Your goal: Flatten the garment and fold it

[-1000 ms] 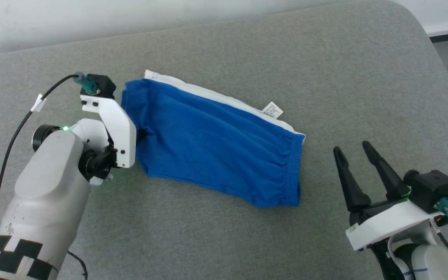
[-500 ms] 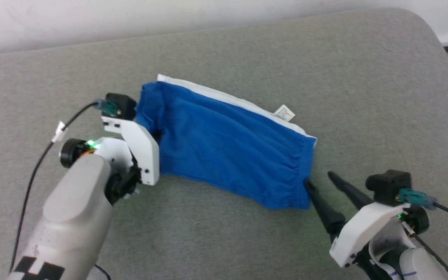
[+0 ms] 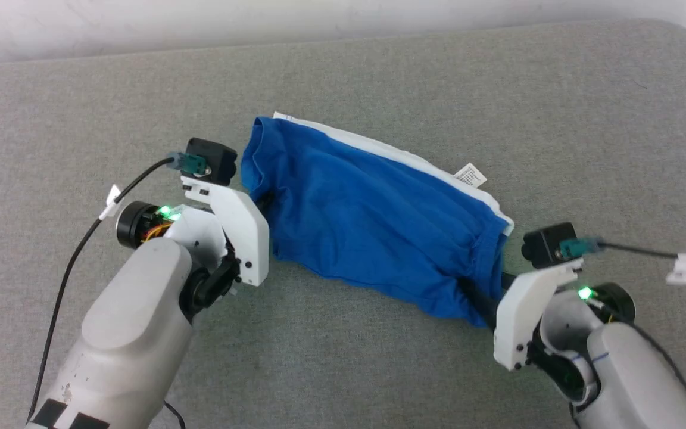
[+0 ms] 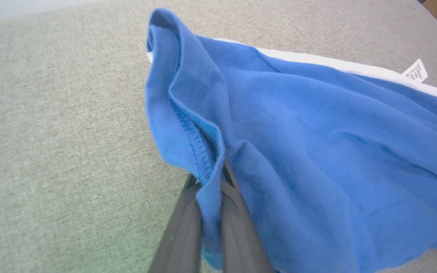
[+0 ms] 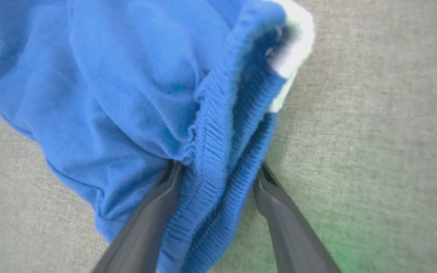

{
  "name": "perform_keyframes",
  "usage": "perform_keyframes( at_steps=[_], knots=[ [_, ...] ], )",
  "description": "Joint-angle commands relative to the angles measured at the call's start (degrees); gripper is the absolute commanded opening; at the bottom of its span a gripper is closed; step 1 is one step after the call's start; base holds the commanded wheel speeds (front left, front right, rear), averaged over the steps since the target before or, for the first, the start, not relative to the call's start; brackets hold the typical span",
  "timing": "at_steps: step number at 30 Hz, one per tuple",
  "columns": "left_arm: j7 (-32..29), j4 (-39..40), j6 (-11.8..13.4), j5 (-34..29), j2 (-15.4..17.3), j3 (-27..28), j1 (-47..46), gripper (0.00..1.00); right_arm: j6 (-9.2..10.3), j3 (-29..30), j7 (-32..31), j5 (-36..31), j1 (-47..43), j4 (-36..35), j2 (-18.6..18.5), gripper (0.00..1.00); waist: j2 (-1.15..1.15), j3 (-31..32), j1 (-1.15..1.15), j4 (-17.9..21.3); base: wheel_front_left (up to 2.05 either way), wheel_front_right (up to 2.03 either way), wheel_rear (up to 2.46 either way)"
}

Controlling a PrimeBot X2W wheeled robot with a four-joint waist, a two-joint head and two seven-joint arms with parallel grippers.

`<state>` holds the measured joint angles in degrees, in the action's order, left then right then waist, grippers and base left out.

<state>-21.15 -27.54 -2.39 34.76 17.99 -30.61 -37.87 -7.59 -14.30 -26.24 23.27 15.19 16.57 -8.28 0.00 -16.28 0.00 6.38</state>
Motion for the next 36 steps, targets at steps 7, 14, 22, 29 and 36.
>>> perform_keyframes(
  at_steps=[7, 14, 22, 29, 36],
  knots=[
    [1.9, 2.21, 0.5, 0.12, -0.06, -0.33, 3.09, 0.0, 0.1, -6.15, -5.24, 6.15, 0.75, 2.95, -2.43, 0.0, 0.0, 1.59, 0.0, -0.51, 0.0, 0.0, 0.0],
    [6.87, 7.67, 3.57, 0.9, 1.63, 1.86, 10.46, 0.0, 0.1, -6.79, -2.28, 8.38, 1.24, -3.28, -5.81, 0.0, 0.0, 6.91, 0.0, -0.57, 0.0, 0.0, 0.0],
    [8.34, 20.01, 10.48, 2.5, 4.29, 3.79, 26.42, 0.0, 0.1, -5.5, -4.94, 9.44, -4.47, -9.64, -9.72, 0.0, 0.0, 12.05, 0.0, -2.54, 0.0, 0.0, 0.0],
    [9.26, 21.07, 13.01, 4.64, 1.83, 2.57, 35.23, 0.02, 0.1, -1.34, -6.23, 10.07, -11.87, -8.9, -8.01, 0.52, 0.0, 12.74, 0.0, -3.7, 0.0, 0.0, 0.0],
    [14.75, 17.02, 14.17, 3.51, -0.15, 2.89, 36.21, 1.0, 0.1, -0.82, 5.92, 1.65, -15.52, -8.7, -5.64, 1.0, 0.0, 13.78, 0.0, -3.1, 0.0, 0.0, 0.0]
  ],
)
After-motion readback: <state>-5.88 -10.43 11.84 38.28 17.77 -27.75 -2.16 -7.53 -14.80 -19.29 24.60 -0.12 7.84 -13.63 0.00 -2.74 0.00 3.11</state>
